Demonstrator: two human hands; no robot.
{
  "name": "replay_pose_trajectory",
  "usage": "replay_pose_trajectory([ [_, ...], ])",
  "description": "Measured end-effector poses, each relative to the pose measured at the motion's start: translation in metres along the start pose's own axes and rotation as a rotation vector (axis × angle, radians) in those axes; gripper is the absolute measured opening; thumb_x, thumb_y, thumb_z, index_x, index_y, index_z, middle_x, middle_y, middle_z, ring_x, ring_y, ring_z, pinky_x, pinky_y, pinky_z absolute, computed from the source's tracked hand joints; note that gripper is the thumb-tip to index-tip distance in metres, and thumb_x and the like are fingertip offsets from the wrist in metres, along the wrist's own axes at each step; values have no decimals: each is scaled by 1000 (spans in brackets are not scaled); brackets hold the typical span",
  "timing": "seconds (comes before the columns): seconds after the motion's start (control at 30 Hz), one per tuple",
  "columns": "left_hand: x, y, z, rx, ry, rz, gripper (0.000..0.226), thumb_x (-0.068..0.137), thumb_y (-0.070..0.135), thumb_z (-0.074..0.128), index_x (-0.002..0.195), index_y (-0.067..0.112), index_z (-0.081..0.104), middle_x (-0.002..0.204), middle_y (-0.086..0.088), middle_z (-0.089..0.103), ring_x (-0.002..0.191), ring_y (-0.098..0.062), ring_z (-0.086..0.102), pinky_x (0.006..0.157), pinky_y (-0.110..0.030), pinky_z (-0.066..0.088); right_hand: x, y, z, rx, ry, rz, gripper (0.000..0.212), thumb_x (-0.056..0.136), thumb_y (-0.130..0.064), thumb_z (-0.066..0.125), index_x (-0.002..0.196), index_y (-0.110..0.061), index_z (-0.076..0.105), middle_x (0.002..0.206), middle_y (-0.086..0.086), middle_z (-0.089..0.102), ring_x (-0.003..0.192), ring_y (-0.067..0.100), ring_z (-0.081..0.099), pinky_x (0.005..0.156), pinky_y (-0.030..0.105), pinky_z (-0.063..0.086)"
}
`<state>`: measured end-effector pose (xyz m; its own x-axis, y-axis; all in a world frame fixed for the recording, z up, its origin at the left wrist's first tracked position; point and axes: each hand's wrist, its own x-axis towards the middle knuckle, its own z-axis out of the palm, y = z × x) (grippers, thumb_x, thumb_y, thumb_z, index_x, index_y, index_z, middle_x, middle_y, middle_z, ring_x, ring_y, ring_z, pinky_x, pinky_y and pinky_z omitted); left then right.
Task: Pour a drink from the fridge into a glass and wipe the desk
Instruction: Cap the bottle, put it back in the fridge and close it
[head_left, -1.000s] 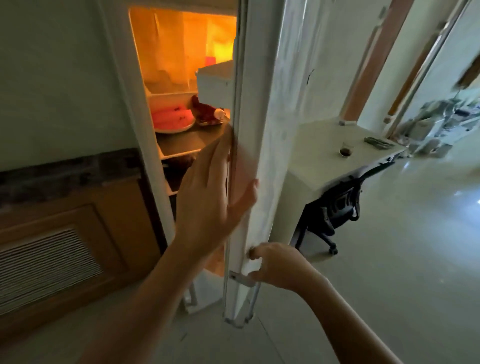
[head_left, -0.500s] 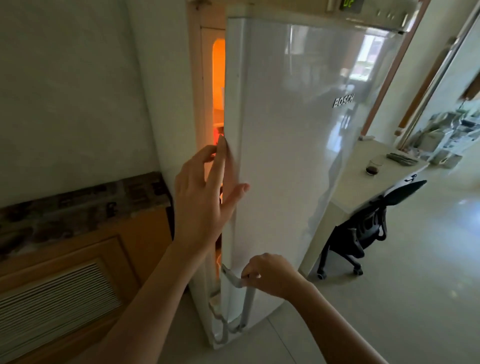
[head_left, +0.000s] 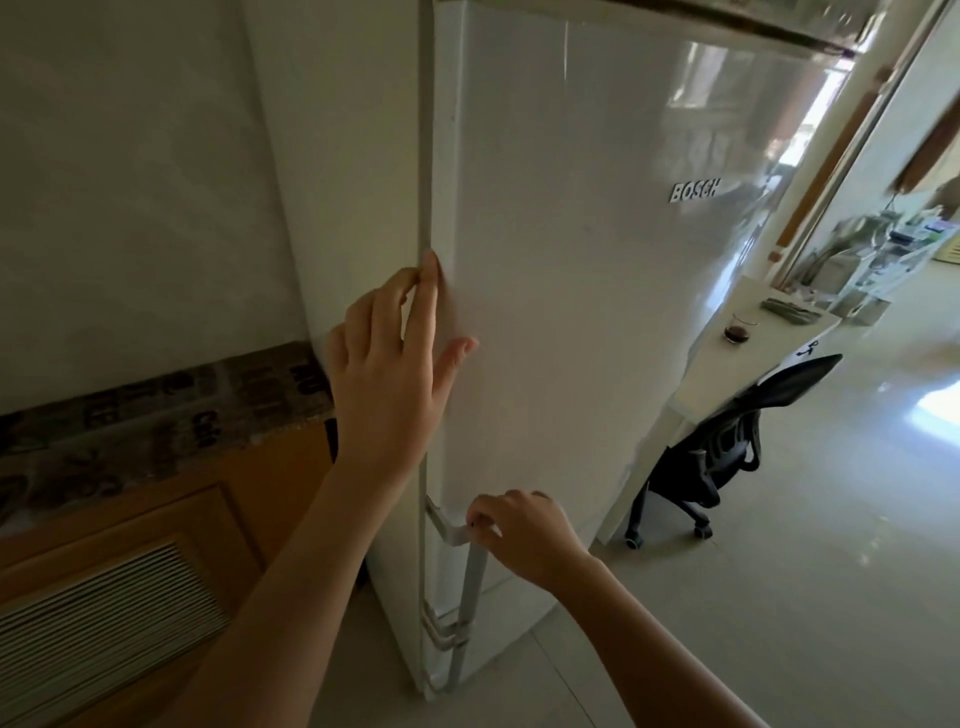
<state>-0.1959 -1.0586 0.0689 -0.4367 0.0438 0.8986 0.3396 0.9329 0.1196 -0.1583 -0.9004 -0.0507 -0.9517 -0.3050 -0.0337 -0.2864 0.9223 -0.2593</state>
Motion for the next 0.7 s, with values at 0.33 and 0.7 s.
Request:
replay_pose_trajectory([
  [0.33,-2,10,0,-51,-59,-90,62,91,45,54,140,10,38,131,-16,51,112,-32,46,89,-44,38,-22,13,-10,50,12,-8,29,93,-40,47,119,-30,54,115,-11,64,99,7,59,88,31,46],
  [0.7,-41,99,6,-333,-190,-53,57,86,33,59,135,11,41,134,-18,46,123,-31,40,95,-45,35,-143,80,-61,74,278,247,29,92,-44,50,118,-34,58,122,-15,61,108,4,55,94,32,45],
])
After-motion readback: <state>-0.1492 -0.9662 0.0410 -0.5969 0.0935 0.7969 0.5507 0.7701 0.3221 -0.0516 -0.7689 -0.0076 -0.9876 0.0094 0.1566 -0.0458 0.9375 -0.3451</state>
